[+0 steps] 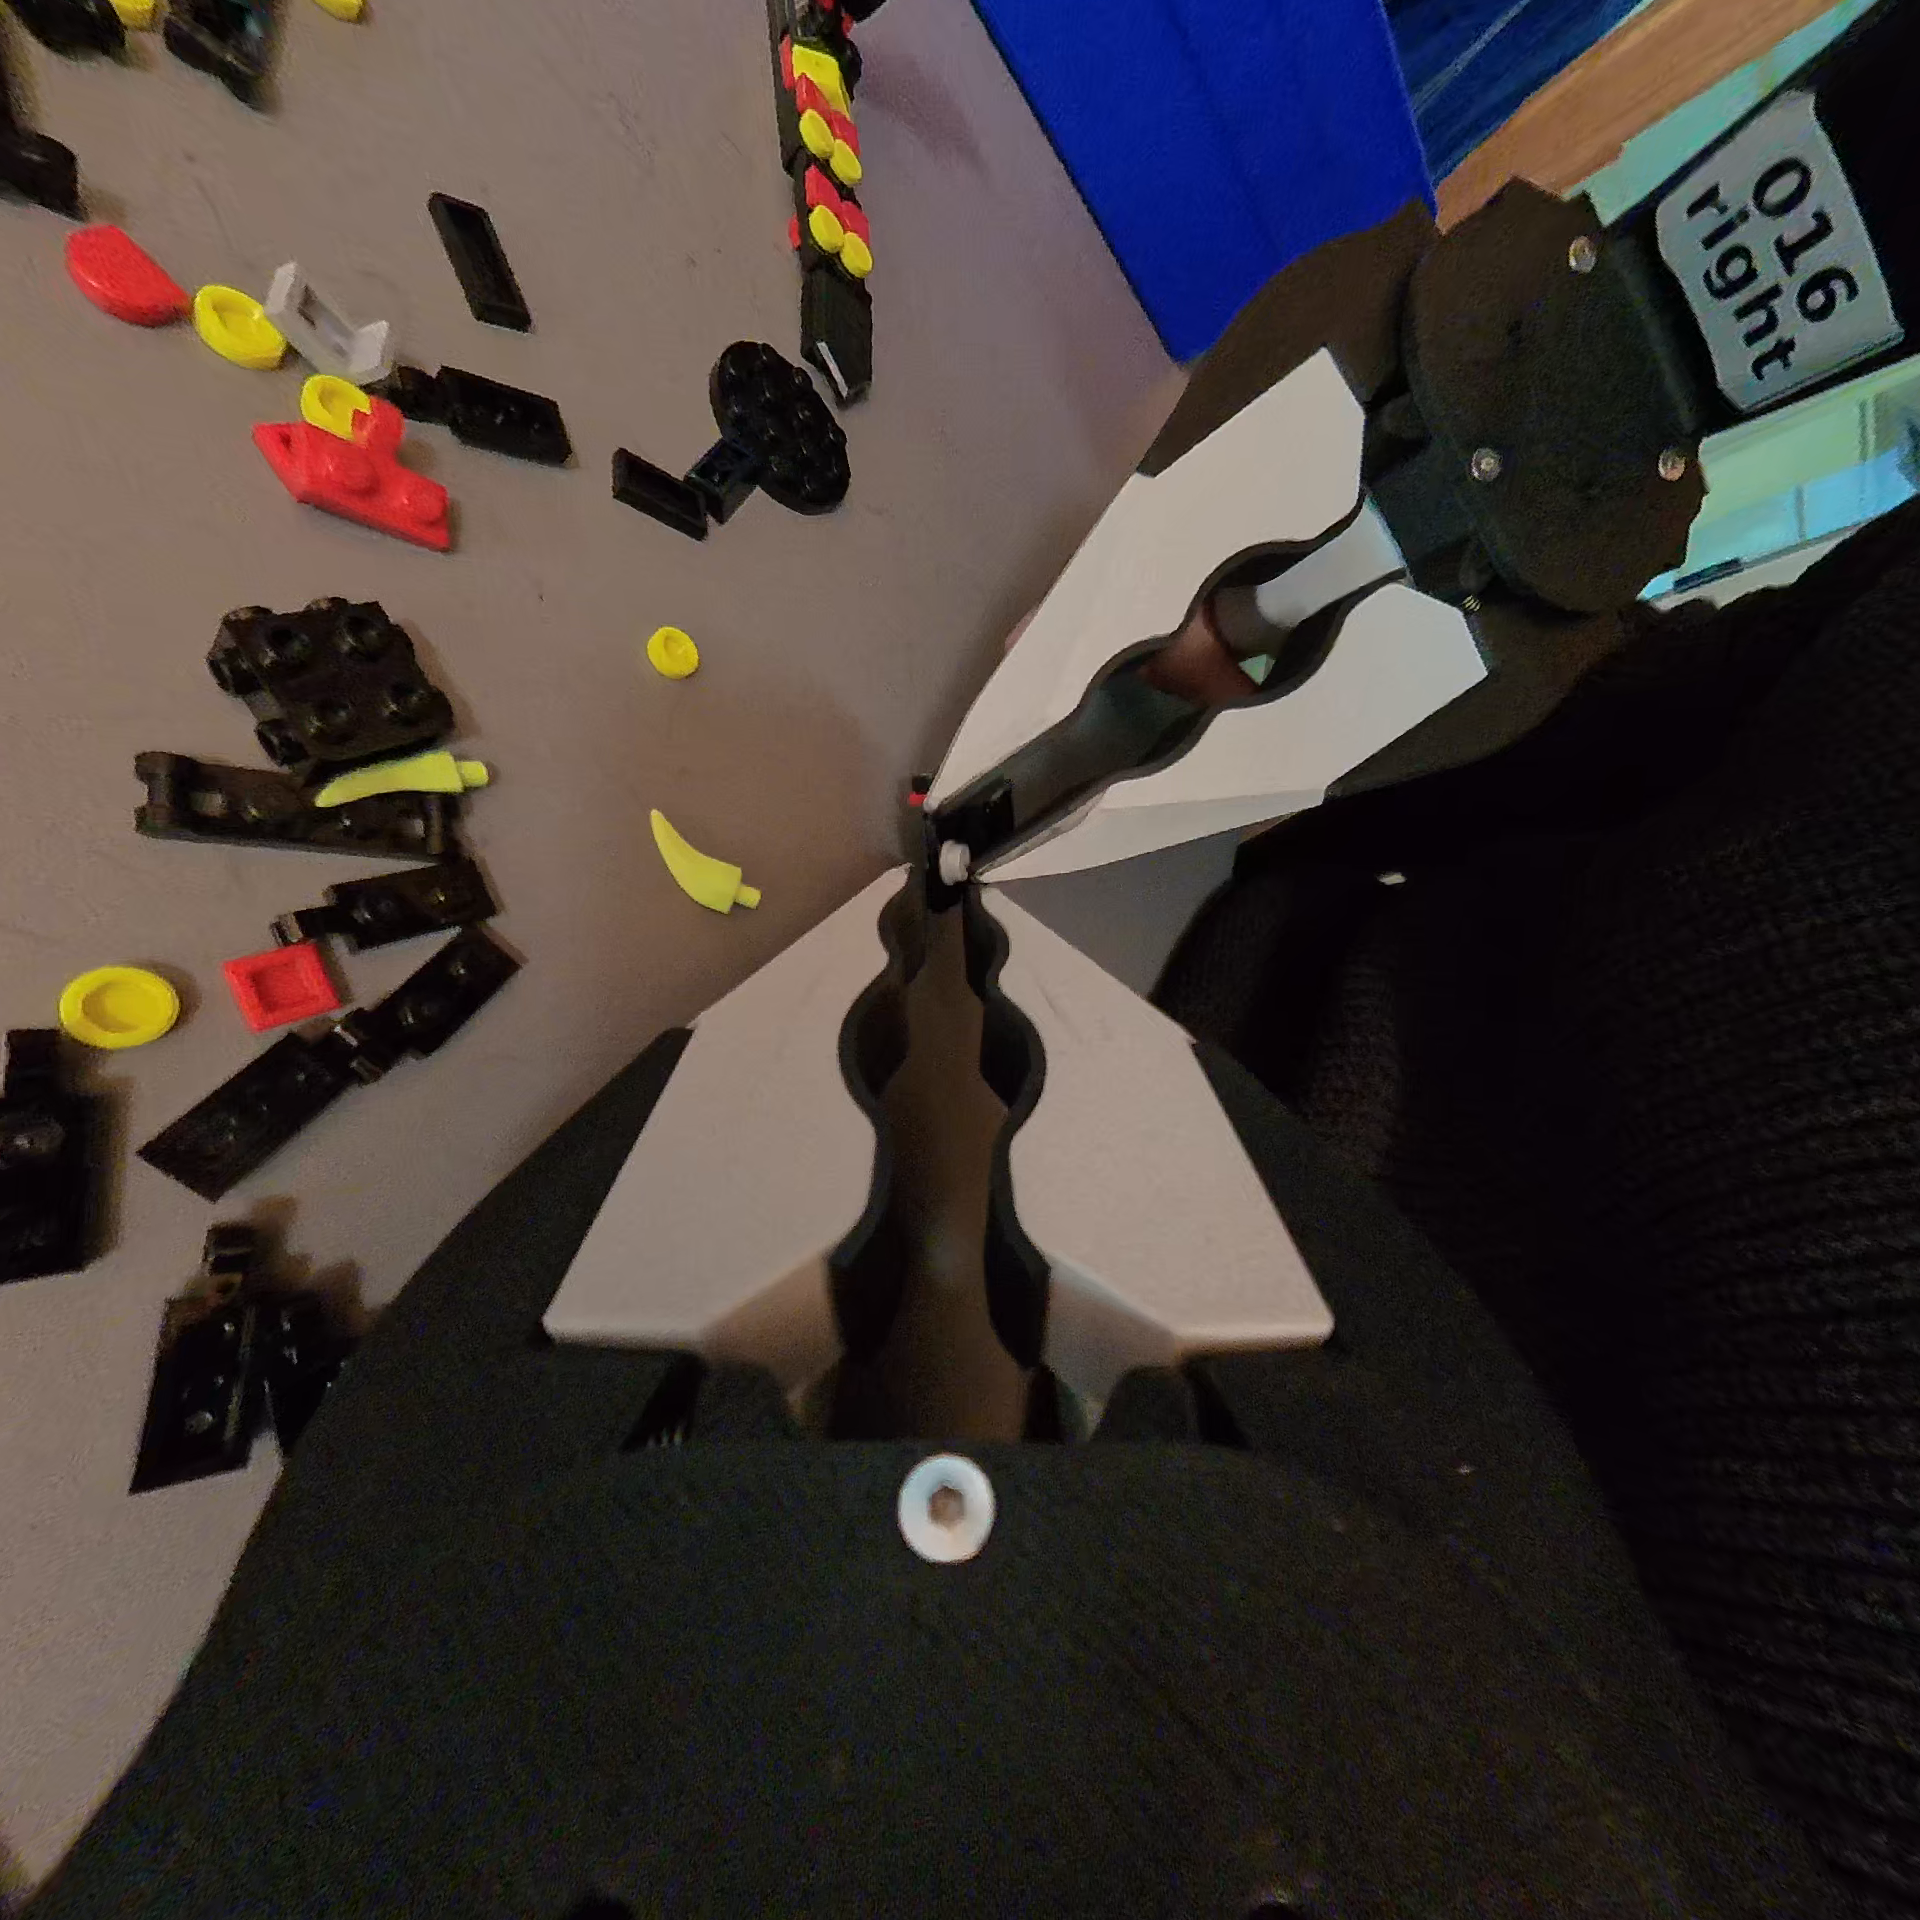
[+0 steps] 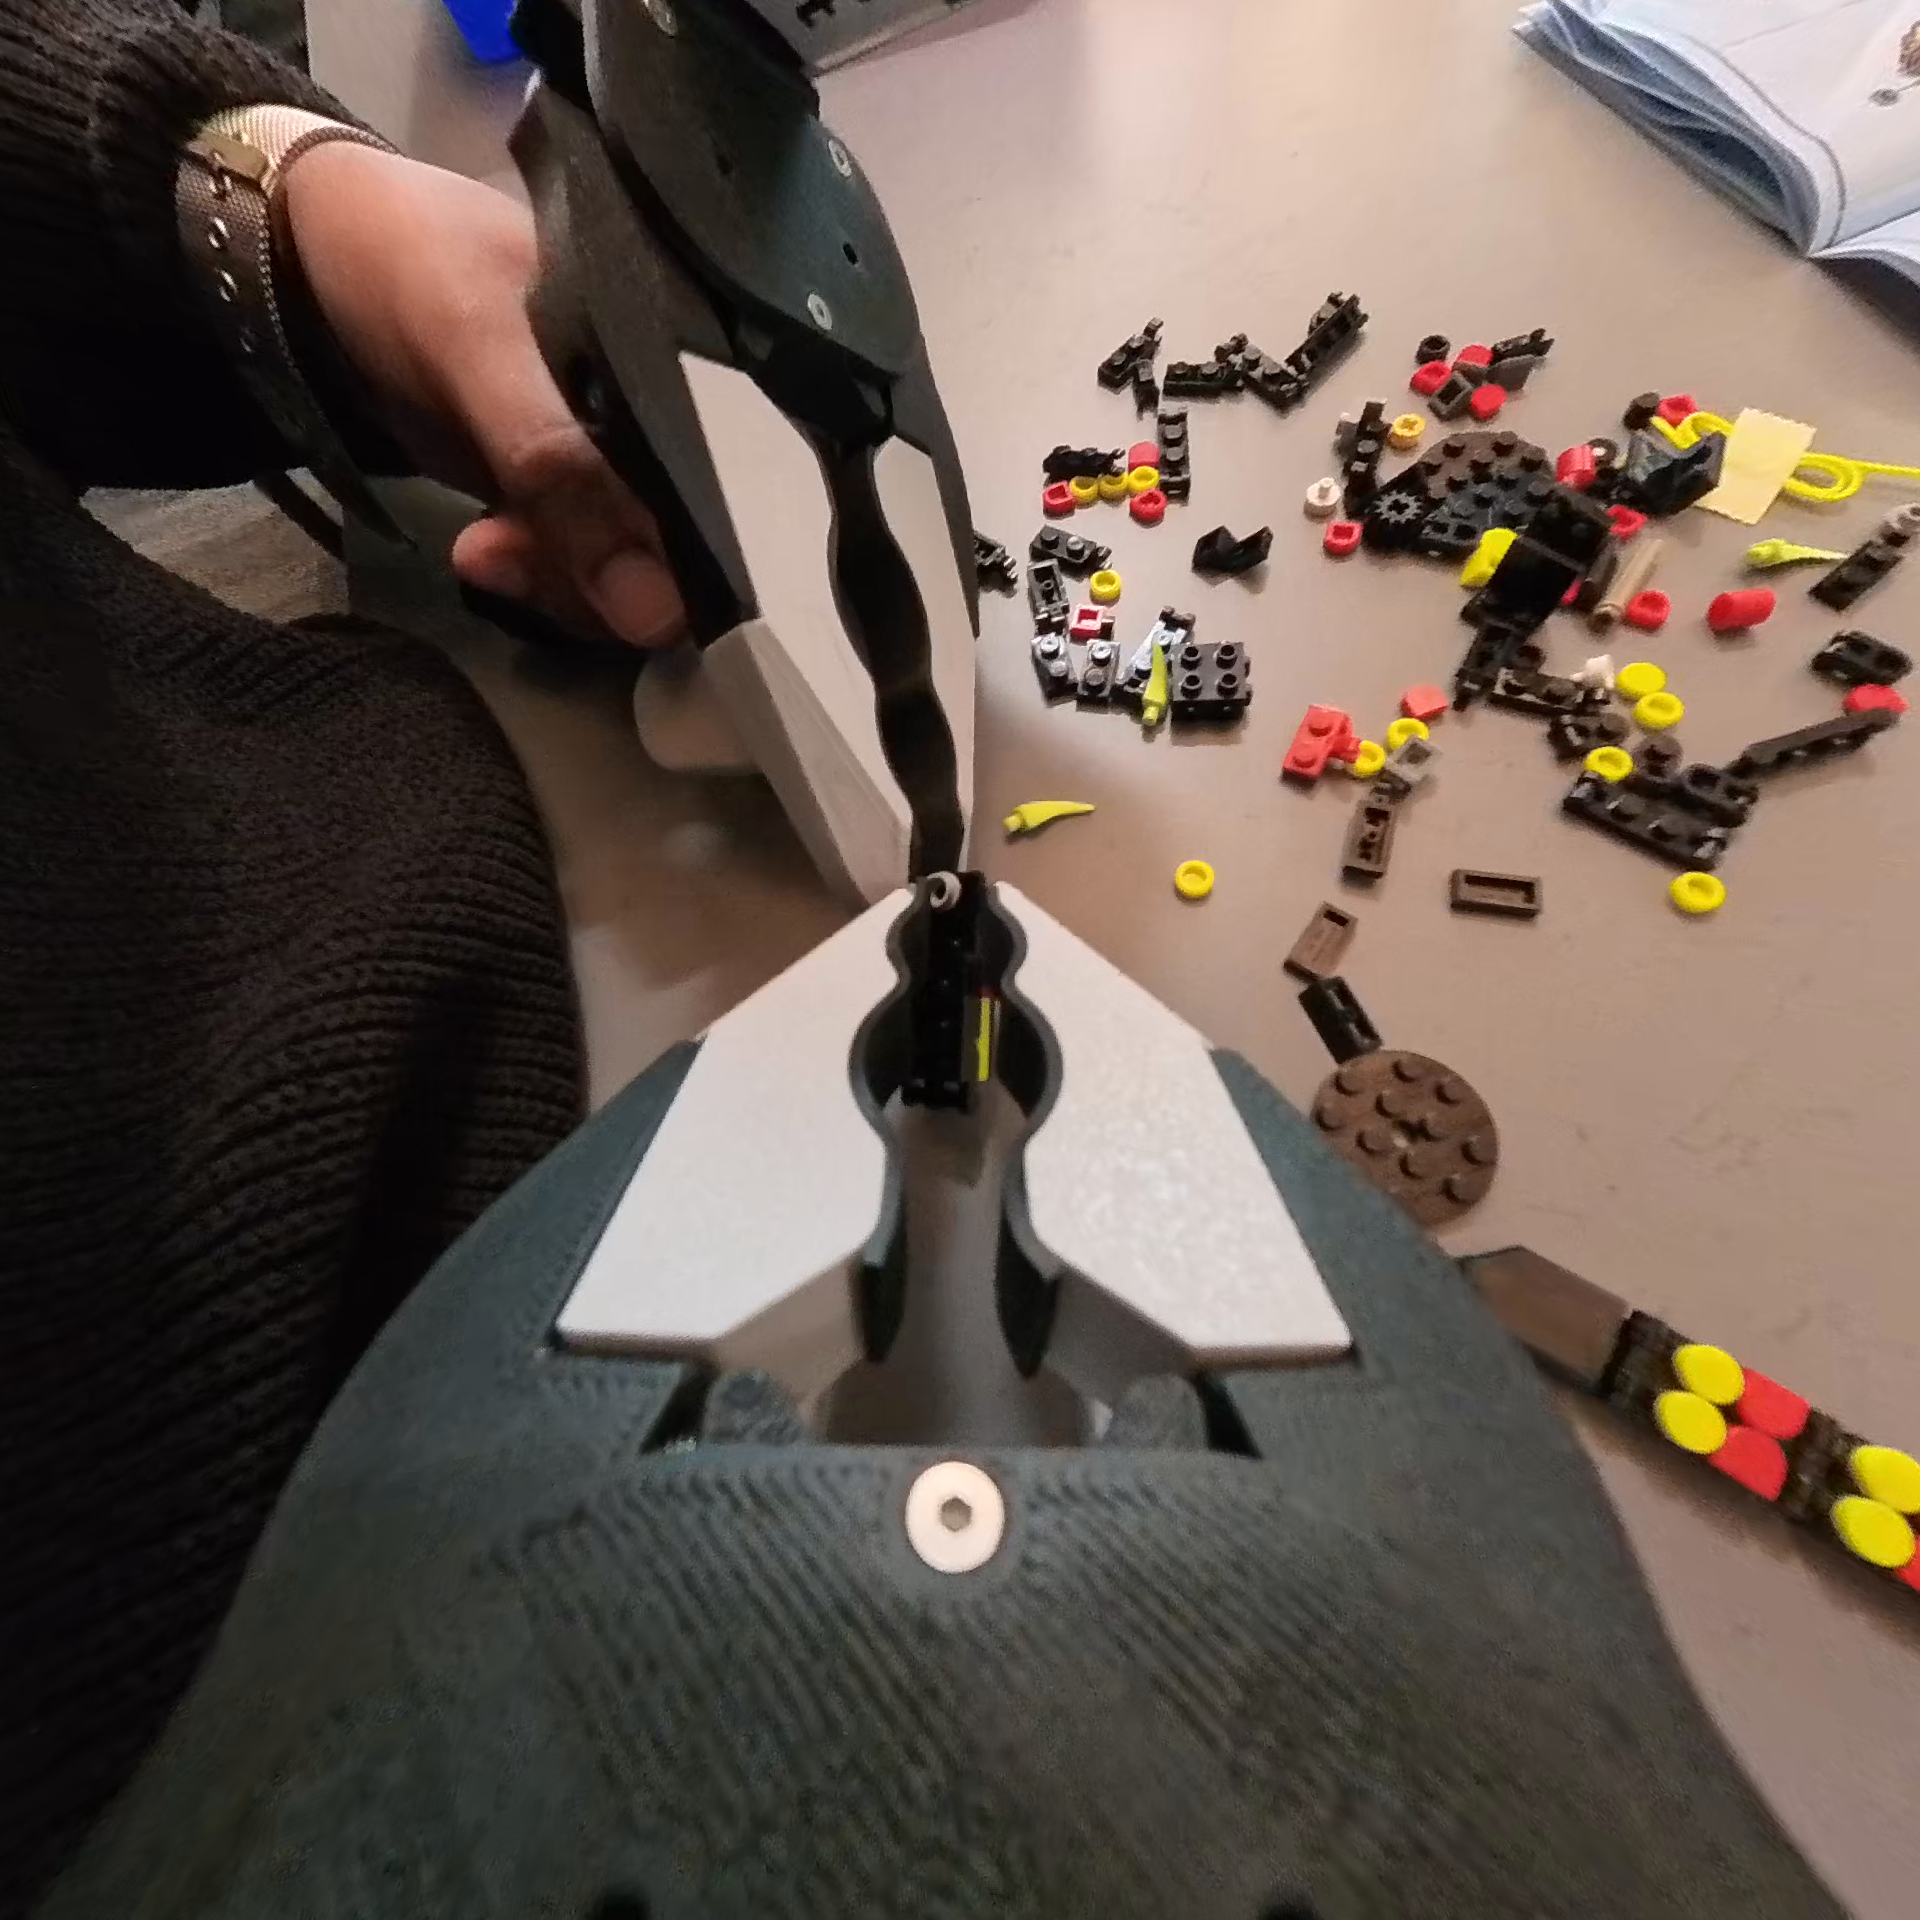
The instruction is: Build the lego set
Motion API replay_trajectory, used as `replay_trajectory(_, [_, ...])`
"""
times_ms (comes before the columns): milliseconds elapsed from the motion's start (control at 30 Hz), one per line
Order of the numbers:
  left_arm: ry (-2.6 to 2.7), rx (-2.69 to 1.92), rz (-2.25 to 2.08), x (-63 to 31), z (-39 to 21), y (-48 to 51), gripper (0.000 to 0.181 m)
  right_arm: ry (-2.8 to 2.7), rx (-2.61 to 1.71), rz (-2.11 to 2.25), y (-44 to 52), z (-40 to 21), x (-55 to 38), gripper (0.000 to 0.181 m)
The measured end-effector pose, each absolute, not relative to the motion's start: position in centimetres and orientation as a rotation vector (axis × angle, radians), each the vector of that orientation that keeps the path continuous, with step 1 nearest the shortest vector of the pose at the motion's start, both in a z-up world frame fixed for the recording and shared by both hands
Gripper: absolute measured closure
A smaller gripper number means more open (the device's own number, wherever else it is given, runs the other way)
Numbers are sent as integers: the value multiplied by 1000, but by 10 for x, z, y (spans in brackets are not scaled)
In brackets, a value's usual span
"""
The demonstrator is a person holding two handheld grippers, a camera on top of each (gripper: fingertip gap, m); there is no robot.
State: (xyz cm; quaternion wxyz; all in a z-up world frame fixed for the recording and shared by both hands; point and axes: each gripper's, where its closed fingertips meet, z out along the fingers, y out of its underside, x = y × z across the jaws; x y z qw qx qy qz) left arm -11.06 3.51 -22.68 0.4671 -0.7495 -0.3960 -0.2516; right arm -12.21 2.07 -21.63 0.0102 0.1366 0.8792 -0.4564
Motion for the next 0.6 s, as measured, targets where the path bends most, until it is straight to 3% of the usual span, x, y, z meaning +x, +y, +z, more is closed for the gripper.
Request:
replay_trajectory(433, [-1134,-1471,-895,-126,-204,28,178,2744,458,-1515,24,-206,-130,160])
replay_trajectory(600, [-1146,-1374,-949,-129,-196,26,181,2780,471,-1508,27,-206,-132,172])
